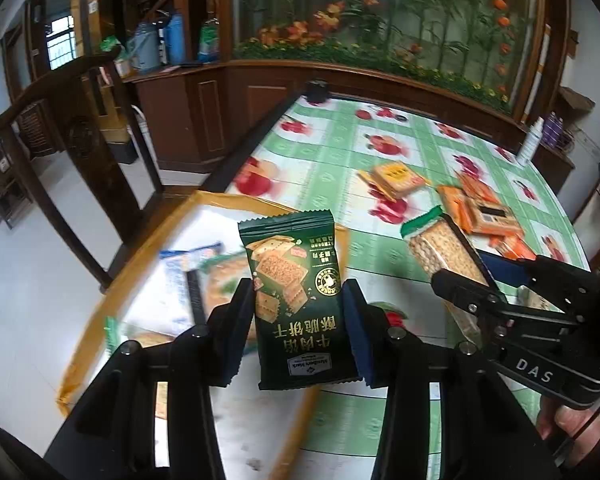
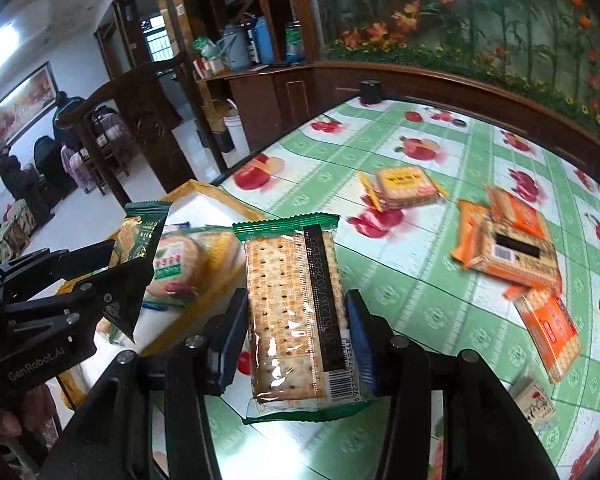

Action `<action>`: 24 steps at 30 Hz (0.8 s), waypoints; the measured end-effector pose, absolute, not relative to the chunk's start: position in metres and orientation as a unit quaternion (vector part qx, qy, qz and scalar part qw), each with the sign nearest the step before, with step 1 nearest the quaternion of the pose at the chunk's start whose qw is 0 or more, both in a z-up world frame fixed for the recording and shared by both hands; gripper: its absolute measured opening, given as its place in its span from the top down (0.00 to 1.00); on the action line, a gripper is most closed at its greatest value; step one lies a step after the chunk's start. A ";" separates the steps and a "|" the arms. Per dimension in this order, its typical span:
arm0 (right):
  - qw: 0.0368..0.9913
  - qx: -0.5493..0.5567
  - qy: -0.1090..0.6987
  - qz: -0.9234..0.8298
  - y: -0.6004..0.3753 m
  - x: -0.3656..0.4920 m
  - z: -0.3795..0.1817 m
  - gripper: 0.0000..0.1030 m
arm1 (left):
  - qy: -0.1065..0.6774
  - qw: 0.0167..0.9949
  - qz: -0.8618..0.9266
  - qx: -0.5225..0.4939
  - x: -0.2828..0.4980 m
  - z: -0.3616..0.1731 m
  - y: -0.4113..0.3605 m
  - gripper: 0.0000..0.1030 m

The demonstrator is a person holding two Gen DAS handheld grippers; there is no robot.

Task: Organize snacks
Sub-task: 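Grasp the dark green pack with the left gripper while the right carries its pack toward the box, then lower both packs into the cardboard box and open both grippers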

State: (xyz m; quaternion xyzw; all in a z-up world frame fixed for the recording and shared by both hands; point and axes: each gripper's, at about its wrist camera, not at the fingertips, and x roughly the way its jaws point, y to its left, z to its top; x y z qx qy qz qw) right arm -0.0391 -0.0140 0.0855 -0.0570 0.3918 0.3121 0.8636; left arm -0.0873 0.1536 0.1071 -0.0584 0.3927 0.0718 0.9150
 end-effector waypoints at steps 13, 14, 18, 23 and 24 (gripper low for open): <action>0.840 -0.082 0.396 0.361 0.055 -0.029 0.088 0.53 | 0.402 0.903 0.131 -0.082 -0.093 0.099 0.223 0.55; 0.838 -0.083 0.398 0.364 0.060 -0.028 0.088 0.53 | 0.404 0.901 0.133 -0.084 -0.093 0.097 0.227 0.55; 0.827 -0.090 0.408 0.377 0.083 -0.025 0.081 0.53 | 0.414 0.895 0.142 -0.088 -0.093 0.085 0.240 0.55; 0.814 -0.099 0.424 0.384 0.109 -0.021 0.068 0.53 | 0.425 0.888 0.150 -0.088 -0.090 0.076 0.249 0.55; 0.812 -0.101 0.428 0.385 0.113 -0.021 0.066 0.54 | 0.428 0.887 0.151 -0.087 -0.090 0.074 0.250 0.55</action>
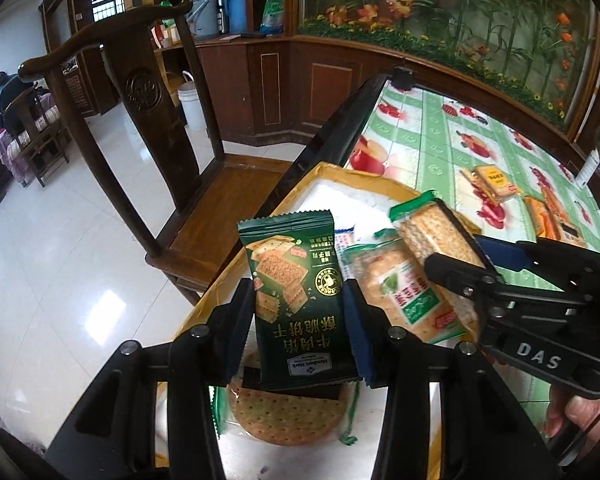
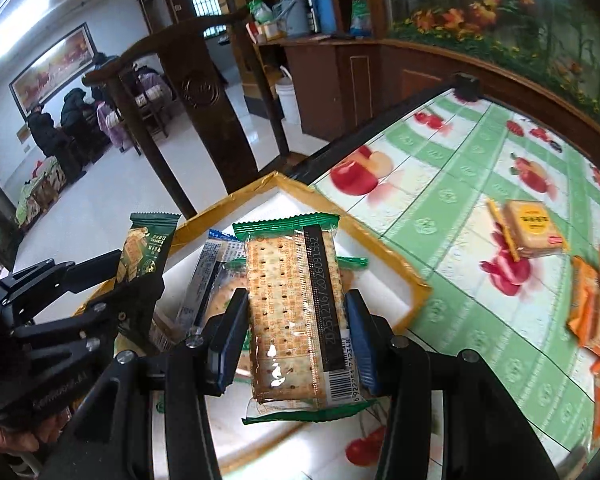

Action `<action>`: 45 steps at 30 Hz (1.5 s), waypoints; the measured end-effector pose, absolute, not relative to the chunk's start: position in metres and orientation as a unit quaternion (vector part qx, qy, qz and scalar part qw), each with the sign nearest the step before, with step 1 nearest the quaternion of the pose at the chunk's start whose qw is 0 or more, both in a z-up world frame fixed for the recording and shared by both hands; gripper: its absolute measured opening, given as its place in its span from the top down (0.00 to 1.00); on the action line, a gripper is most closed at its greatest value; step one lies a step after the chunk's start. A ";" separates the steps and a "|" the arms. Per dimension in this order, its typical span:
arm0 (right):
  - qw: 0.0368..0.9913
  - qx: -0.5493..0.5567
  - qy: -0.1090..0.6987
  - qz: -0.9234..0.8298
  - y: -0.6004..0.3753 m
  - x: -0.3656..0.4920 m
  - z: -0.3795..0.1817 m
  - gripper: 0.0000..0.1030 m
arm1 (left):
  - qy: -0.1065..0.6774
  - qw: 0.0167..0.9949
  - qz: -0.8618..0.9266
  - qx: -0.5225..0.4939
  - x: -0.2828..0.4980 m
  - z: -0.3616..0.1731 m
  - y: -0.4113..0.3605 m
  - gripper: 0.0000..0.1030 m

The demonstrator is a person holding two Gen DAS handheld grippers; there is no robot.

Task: Organize snacks
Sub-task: 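Lower both packs into the cardboard box and open both grippers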

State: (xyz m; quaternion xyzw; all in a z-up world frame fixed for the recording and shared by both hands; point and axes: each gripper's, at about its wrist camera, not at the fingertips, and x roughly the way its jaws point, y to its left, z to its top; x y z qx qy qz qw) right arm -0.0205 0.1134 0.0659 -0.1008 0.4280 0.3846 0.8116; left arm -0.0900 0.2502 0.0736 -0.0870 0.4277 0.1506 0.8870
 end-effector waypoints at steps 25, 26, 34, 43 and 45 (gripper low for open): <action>0.815 -0.034 0.429 0.387 0.087 -0.025 0.070 0.36 | 0.414 0.892 0.172 -0.063 -0.093 0.077 0.238 0.22; 0.816 -0.033 0.428 0.386 0.082 -0.025 0.070 0.36 | 0.412 0.893 0.170 -0.060 -0.093 0.079 0.234 0.21; 0.833 -0.021 0.424 0.356 0.042 -0.026 0.074 0.30 | 0.406 0.902 0.137 -0.050 -0.087 0.087 0.197 0.19; 0.851 0.009 0.425 0.308 -0.022 -0.022 0.074 0.30 | 0.402 0.911 0.092 -0.026 -0.077 0.095 0.141 0.18; 0.855 0.015 0.426 0.295 -0.039 -0.021 0.073 0.30 | 0.403 0.912 0.080 -0.023 -0.074 0.096 0.127 0.17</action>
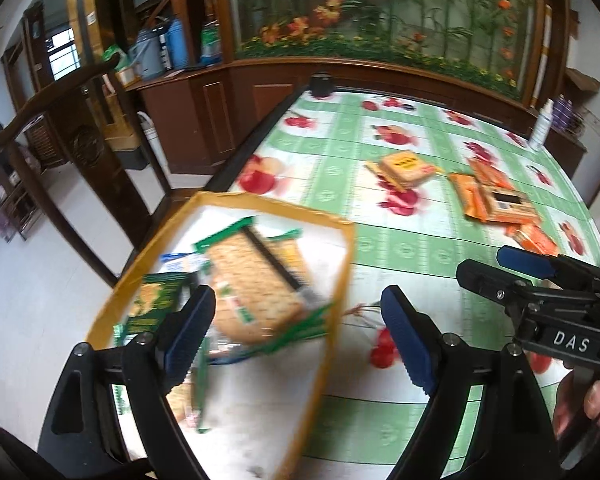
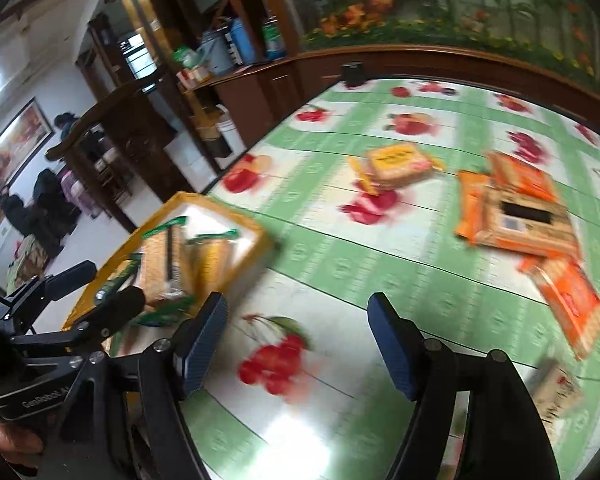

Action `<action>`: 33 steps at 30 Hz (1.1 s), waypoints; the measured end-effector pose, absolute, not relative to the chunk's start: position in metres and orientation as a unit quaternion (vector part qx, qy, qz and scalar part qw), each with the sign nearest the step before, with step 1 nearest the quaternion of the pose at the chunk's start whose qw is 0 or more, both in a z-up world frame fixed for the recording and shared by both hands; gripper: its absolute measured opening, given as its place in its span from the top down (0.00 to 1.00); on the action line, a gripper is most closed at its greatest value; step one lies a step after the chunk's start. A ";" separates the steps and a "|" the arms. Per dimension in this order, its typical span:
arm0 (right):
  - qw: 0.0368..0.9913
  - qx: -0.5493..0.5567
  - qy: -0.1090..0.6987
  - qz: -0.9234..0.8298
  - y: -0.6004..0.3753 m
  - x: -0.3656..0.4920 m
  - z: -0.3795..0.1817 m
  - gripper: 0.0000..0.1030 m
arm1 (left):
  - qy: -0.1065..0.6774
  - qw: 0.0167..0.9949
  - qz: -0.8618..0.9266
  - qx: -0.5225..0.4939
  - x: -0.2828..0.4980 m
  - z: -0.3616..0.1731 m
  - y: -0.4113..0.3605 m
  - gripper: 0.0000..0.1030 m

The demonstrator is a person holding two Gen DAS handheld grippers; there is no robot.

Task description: Organize snacks

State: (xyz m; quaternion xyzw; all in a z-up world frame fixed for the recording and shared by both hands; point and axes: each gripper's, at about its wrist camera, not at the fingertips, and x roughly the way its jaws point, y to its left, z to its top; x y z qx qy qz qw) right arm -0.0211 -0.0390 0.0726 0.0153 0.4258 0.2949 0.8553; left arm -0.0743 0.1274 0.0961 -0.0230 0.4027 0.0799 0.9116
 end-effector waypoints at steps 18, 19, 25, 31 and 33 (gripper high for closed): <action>0.885 0.086 0.430 0.155 -0.209 -0.025 0.064 0.26 | 0.446 0.894 -0.046 0.008 -0.044 0.083 -0.004 0.13; 0.884 0.092 0.432 0.151 -0.215 -0.026 0.063 0.25 | 0.452 0.890 -0.052 0.006 -0.042 0.081 -0.009 0.13; 0.883 0.112 0.434 0.137 -0.238 -0.030 0.057 0.25 | 0.470 0.879 -0.080 0.010 -0.033 0.073 -0.045 0.13; 0.884 0.131 0.434 0.118 -0.260 -0.029 0.053 0.24 | 0.475 0.871 -0.116 0.044 -0.027 0.067 -0.086 0.13; 0.884 0.140 0.432 0.111 -0.269 -0.030 0.053 0.24 | 0.483 0.865 -0.127 0.059 -0.023 0.061 -0.101 0.13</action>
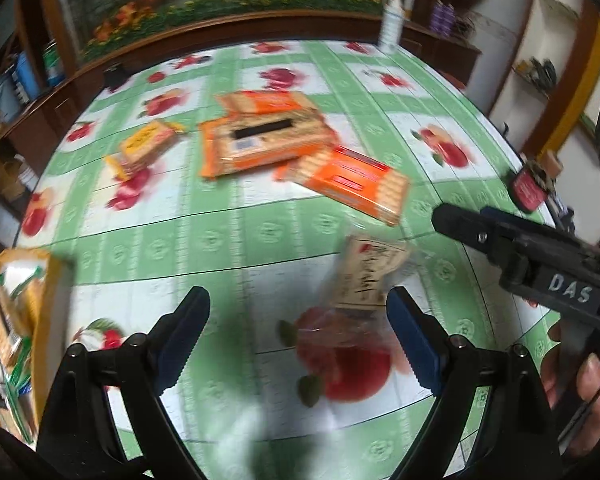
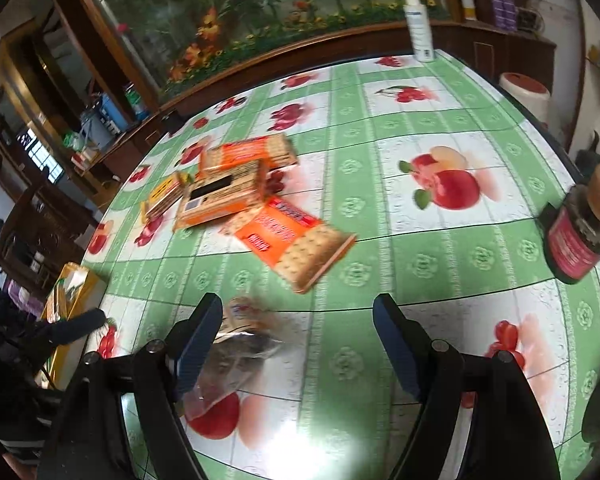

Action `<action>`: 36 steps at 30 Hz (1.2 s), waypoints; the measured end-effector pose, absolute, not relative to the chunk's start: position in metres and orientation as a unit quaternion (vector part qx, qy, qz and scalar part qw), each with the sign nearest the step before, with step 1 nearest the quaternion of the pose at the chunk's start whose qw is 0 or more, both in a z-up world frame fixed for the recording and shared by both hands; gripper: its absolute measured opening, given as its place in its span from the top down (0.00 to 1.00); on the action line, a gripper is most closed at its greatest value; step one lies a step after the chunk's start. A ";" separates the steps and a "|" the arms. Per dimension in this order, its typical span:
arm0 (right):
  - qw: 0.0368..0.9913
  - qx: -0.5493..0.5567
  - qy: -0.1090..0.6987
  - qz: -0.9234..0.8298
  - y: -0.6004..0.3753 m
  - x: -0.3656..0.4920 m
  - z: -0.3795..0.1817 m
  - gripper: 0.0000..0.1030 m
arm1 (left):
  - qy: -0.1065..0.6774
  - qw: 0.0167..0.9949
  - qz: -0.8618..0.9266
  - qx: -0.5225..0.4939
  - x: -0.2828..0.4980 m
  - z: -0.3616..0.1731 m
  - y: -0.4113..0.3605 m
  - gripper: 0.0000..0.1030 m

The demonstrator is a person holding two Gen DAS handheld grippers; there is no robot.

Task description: Organize snacks

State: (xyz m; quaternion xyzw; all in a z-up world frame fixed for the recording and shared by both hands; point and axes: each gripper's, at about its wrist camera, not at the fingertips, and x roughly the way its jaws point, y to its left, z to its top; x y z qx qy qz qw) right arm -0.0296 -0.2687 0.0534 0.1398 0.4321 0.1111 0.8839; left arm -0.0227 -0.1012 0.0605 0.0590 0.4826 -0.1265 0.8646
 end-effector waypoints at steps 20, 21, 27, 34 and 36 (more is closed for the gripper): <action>0.883 0.041 0.442 0.151 -0.253 0.018 0.046 0.22 | 0.526 0.837 -0.134 0.064 0.011 0.018 -0.106 0.48; 0.881 0.024 0.446 0.157 -0.247 0.024 0.043 0.22 | 0.527 0.837 -0.132 0.062 0.010 0.018 -0.101 0.48; 0.865 -0.087 0.455 0.192 -0.211 0.052 0.029 0.22 | 0.530 0.839 -0.118 0.035 0.005 0.022 -0.072 0.48; 0.849 -0.098 0.479 0.198 -0.200 0.066 0.011 0.37 | 0.532 0.840 -0.105 0.024 -0.007 0.023 -0.050 0.48; 0.852 -0.078 0.476 0.203 -0.203 0.059 0.014 0.42 | 0.531 0.841 -0.100 0.018 -0.008 0.022 -0.045 0.48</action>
